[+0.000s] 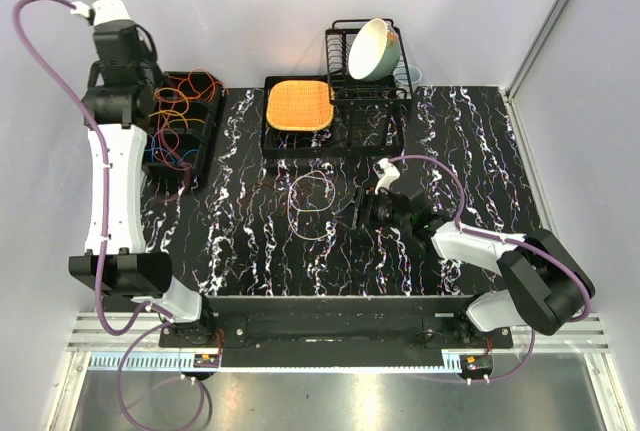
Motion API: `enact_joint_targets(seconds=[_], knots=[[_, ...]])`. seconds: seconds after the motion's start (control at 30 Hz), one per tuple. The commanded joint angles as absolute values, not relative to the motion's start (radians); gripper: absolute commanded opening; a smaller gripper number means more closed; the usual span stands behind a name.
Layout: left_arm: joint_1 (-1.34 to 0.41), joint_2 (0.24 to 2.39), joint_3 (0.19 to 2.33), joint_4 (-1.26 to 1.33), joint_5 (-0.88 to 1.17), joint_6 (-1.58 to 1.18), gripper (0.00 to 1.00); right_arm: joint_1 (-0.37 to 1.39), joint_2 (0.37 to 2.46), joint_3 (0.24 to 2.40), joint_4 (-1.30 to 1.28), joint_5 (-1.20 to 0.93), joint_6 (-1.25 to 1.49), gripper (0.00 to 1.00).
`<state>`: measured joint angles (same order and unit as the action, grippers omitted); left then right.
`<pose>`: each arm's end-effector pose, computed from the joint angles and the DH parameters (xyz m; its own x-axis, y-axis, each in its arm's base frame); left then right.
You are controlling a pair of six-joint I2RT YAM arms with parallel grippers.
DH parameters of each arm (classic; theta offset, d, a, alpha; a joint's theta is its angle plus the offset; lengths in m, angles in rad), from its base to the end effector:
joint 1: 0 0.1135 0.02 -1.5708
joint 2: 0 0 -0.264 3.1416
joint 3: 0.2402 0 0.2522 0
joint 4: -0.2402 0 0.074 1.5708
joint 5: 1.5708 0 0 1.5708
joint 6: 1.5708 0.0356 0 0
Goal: Untangle the cables
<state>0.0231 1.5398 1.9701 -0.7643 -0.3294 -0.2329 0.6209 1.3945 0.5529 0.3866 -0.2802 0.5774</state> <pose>0.3108 0.0187 0.4988 -0.2433 -0.2241 -0.9437 -0.3942 0.9118 -0.1149 0.2211 0.1702 0.1832 -0.7149 0.1336 -0.6863 -0.4426 0.6734 0.5921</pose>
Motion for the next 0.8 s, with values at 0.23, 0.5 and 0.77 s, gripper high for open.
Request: enact_joint_targets(seconds=[0.23,0.5,0.77], knots=[[0.184,1.529,1.999,-0.71,-0.301,-0.261,0.0,0.621,1.387,0.554,0.439,-0.288,0.568,0.75],[0.239,1.58,1.97,-0.681,-0.296,-0.301,0.0,0.62,1.394,0.561,0.434,-0.291,0.566,0.75],[0.247,1.644,1.986,-0.652,-0.304,-0.302,0.0,0.62,1.399,0.564,0.434,-0.296,0.566,0.75]])
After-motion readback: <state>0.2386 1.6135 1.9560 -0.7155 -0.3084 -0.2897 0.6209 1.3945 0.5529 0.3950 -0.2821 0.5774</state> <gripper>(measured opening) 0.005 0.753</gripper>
